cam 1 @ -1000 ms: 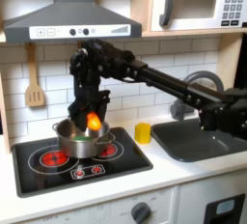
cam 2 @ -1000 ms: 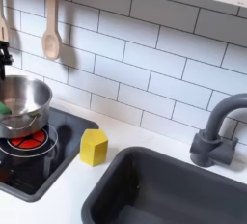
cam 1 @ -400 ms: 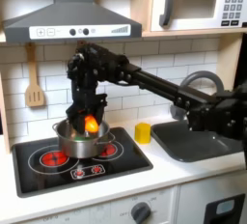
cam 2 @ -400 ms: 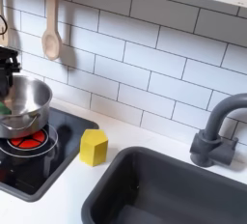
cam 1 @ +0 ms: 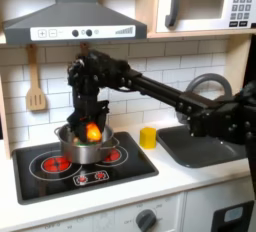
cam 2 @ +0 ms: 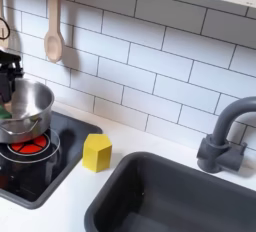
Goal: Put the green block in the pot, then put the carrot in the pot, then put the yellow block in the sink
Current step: 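Put the carrot in the pot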
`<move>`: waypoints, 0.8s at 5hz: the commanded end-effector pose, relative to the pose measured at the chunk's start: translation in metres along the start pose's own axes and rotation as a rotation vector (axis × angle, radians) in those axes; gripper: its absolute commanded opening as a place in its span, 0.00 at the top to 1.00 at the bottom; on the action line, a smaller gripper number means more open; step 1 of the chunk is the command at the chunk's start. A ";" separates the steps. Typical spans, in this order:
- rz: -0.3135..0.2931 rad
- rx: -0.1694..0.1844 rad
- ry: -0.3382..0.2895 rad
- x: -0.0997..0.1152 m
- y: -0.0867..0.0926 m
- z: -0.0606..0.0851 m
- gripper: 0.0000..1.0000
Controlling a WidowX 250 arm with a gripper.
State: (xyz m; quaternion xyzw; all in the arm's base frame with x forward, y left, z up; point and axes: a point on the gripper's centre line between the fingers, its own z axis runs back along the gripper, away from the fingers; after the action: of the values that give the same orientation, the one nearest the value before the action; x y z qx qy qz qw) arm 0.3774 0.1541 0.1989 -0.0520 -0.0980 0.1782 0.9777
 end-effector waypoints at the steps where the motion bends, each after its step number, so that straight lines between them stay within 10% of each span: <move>1: -0.027 -0.005 0.018 0.001 -0.013 -0.012 1.00; 4: -0.009 -0.013 0.023 0.007 -0.013 -0.017 1.00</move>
State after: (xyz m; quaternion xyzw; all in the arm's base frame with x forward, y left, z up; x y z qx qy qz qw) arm 0.3927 0.1414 0.1825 -0.0561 -0.0855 0.1678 0.9805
